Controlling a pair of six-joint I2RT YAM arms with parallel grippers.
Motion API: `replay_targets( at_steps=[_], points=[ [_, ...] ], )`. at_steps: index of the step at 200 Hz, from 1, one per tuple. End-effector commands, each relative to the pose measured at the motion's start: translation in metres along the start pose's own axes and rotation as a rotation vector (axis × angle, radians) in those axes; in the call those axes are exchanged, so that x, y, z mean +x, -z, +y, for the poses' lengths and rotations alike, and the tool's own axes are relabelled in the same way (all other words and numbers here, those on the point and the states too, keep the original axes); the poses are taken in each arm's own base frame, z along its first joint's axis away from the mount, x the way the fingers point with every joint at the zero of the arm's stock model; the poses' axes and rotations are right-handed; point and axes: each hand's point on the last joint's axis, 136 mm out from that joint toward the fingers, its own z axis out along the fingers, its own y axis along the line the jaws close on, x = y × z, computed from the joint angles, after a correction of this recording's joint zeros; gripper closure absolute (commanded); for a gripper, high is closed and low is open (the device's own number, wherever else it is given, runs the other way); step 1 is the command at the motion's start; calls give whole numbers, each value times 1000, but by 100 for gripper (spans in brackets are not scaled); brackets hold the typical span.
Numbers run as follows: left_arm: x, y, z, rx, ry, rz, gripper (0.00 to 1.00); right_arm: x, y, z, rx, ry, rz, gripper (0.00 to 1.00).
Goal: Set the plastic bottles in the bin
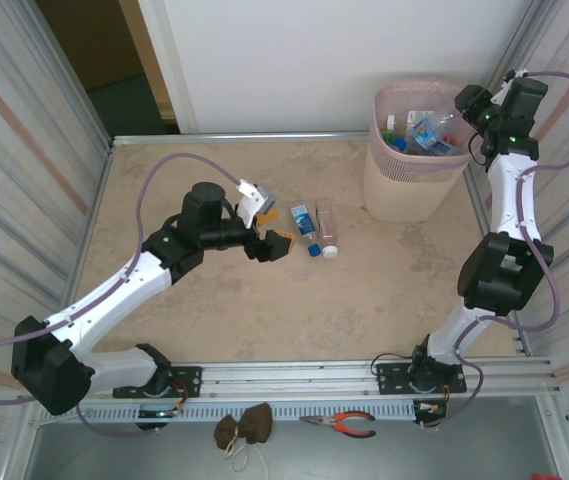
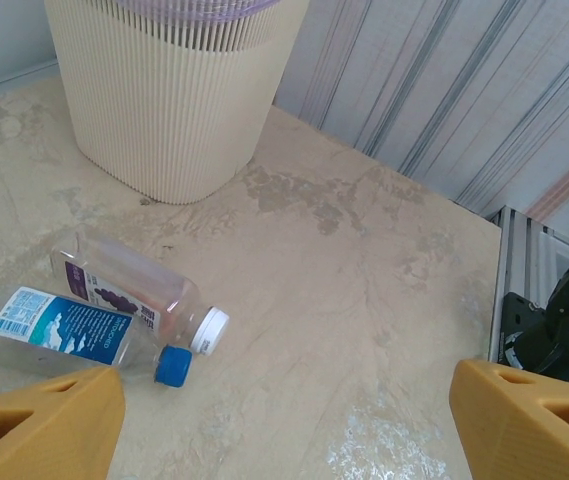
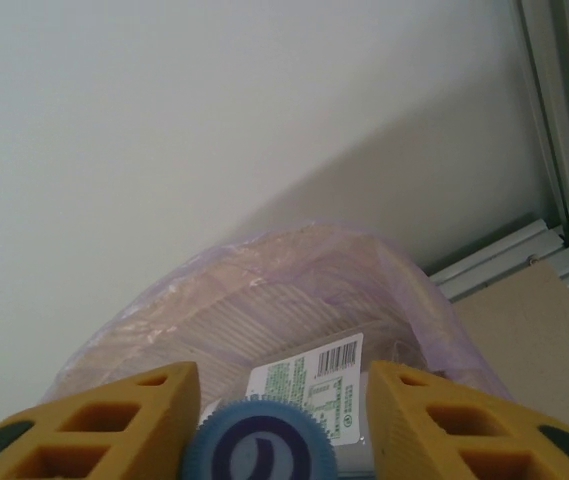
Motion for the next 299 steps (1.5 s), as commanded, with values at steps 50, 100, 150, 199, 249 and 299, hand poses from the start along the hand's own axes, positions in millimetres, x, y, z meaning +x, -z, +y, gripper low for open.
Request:
replay_targets(
  at_steps=[50, 100, 150, 199, 249, 299],
  points=[
    [-7, 9, -5, 9, -6, -32, 15, -5, 30, -13, 166, 100, 21, 42],
    [-8, 11, -6, 9, -7, -41, 15, -30, 59, -7, 225, 168, -53, 37],
    [-5, 10, -5, 6, 3, -41, 15, -42, 67, 17, 151, 176, -55, 42],
    [-2, 6, -2, 6, 13, -42, 15, -16, 36, 34, 21, 170, 76, 52],
    [1, 3, 0, 7, 14, -33, 15, 43, -8, 37, -35, 166, 275, 56],
    [2, 3, 0, 5, 19, -28, 16, 110, -38, 16, 10, 135, 473, 58]
  ],
)
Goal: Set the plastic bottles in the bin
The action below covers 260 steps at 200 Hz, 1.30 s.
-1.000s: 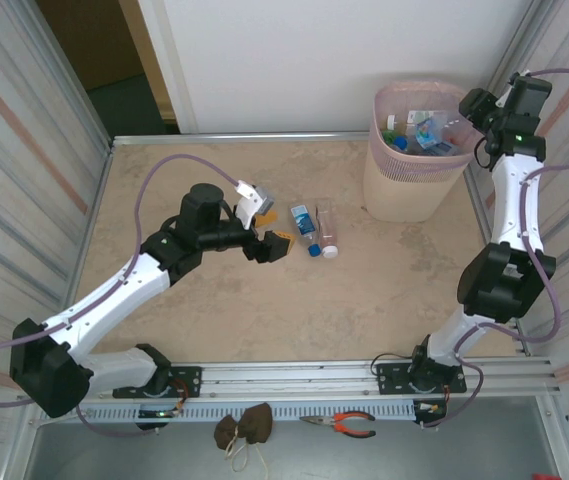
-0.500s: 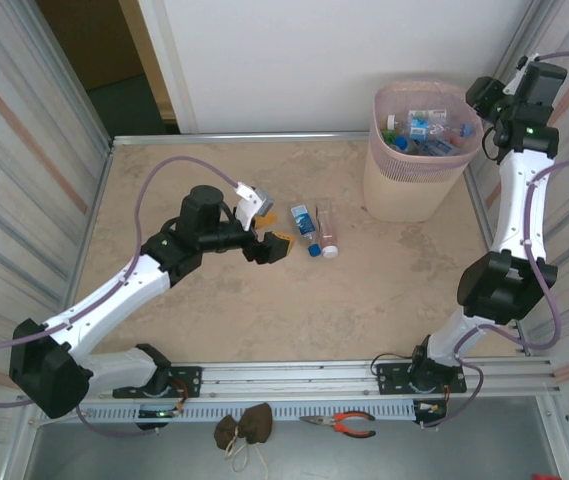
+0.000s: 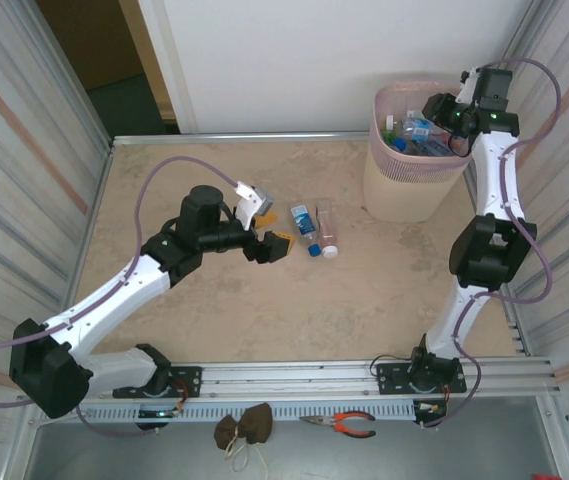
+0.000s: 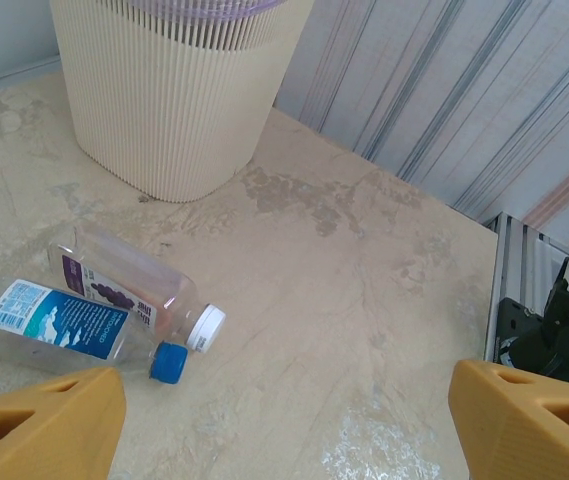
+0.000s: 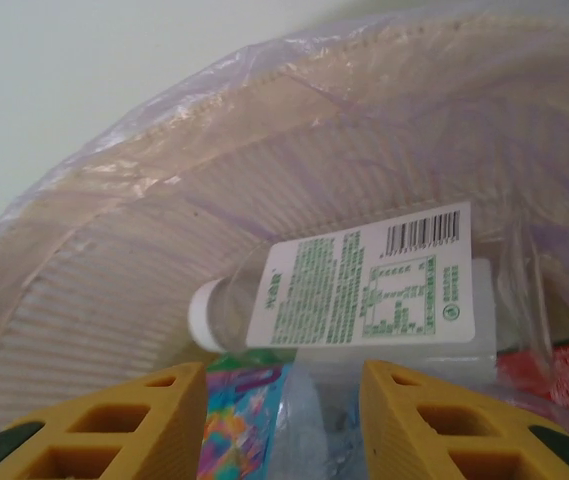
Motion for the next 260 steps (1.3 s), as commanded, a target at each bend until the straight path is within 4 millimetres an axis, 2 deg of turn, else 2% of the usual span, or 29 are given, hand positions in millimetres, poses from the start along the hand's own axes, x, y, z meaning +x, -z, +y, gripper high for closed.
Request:
replay_targets(
  at_steps=[1, 21, 43, 95, 140, 194, 224, 230, 260],
  points=[
    [-1, 1, 1, 6, -3, -12, 16, 40, -13, -1, -1, -32, 156, 58],
    [-2, 2, 0, 9, 0, -12, 16, 45, -16, -5, 14, -49, 177, 58],
    [-2, 3, -1, 7, 1, -12, 16, 36, -2, 0, 29, -36, 149, 58],
    [-1, 3, 4, -22, 21, -4, 18, 4, 60, 16, 101, 38, 35, 55],
    [4, -10, 23, -105, 90, 44, 20, -13, 105, 37, 74, 62, -64, 54],
    [16, -30, 52, -234, 204, 124, 22, -5, 143, 48, 62, 71, -105, 54],
    [36, -40, 81, -382, 369, 188, 23, 3, 162, 53, 45, 65, -132, 54],
    [40, -43, 83, -396, 394, 200, 23, 14, 158, 49, 49, 56, -107, 54],
    [57, -58, 93, -460, 468, 257, 25, 28, 172, 51, 39, 46, -115, 54]
  ],
)
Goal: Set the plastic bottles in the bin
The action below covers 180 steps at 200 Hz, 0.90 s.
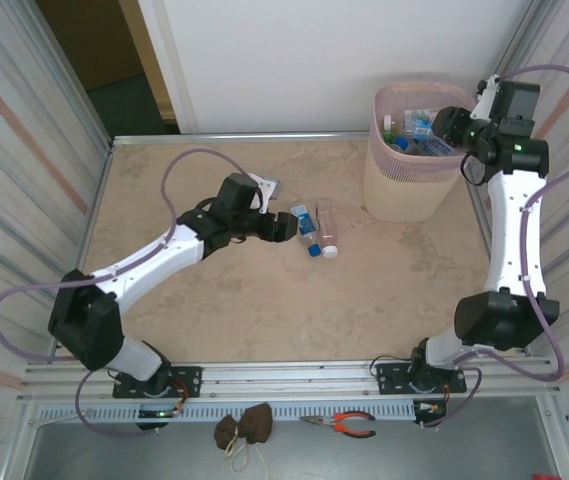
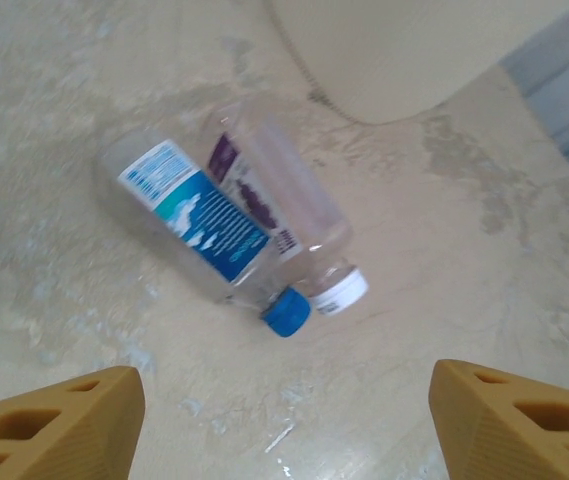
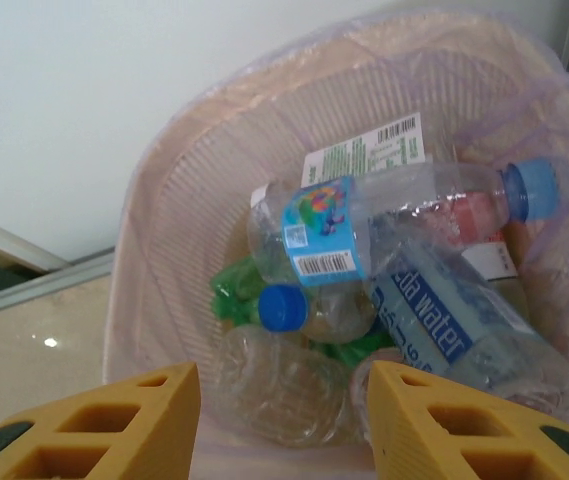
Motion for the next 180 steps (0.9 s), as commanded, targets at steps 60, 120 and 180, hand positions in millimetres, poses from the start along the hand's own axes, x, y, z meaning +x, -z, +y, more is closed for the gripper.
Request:
replay_targets(
  at_steps=[60, 120, 180],
  points=[
    [6, -50, 5, -259, 171, 112, 29, 22, 37, 11, -39, 3, -47, 54],
    [0, -80, 20, -427, 313, 102, 35, 21, 49, 17, -60, 8, -66, 54],
    [4, -121, 37, -525, 394, 154, 30, 19, 53, 19, -69, 9, -80, 54]
  ],
)
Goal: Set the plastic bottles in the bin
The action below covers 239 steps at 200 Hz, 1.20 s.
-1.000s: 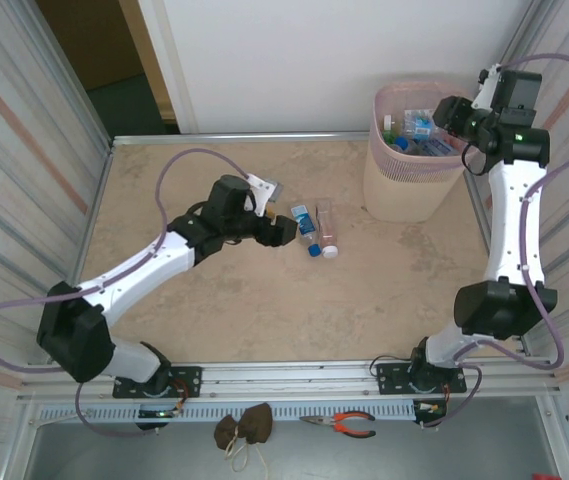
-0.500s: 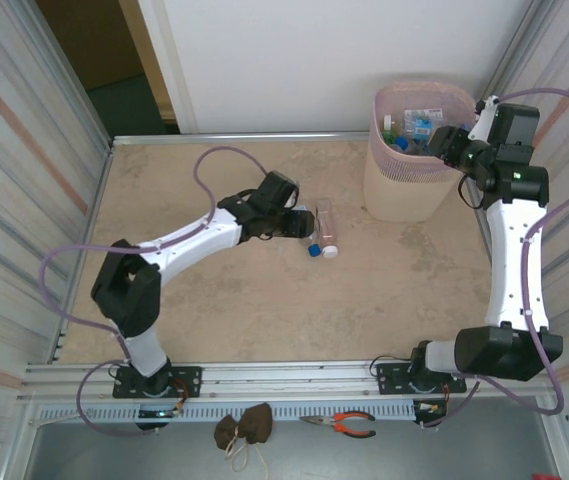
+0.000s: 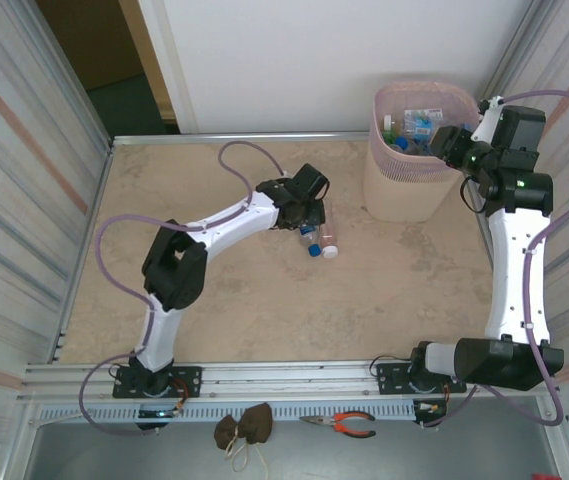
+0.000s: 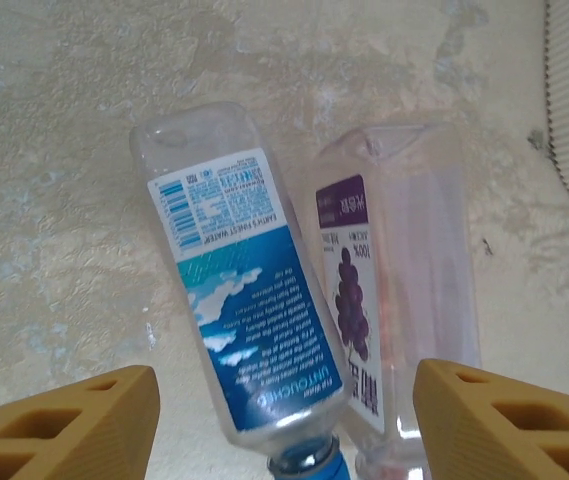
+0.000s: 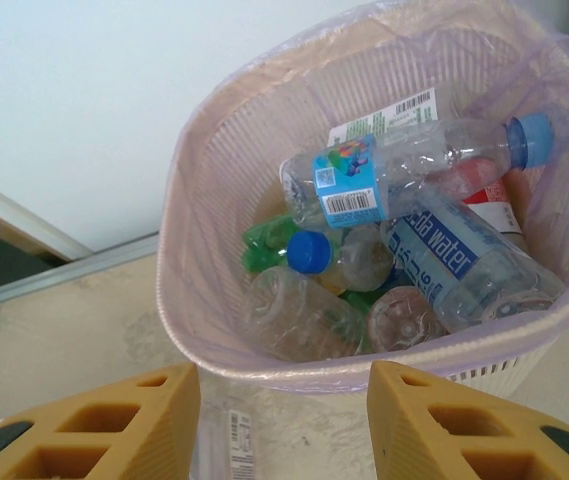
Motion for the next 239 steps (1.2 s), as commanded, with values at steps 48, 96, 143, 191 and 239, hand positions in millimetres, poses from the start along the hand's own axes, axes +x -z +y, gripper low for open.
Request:
replay_targets(
  at_steps=[48, 96, 143, 191, 239],
  points=[
    [3, -38, 28, -101, 134, 73, 30, -7, 11, 9, -29, -3, -40, 54],
    [17, -55, 32, -110, 122, 131, 29, -5, 12, 9, -30, -2, -38, 54],
    [34, -50, 45, -133, 109, 166, 31, -3, 12, 9, -36, -7, -37, 53],
    [46, -34, 59, -156, 78, 170, 32, -3, 15, 12, -44, -9, -40, 54],
    [57, -16, 64, -159, 40, 178, 30, -1, 16, 16, -51, -6, -36, 54]
  ],
)
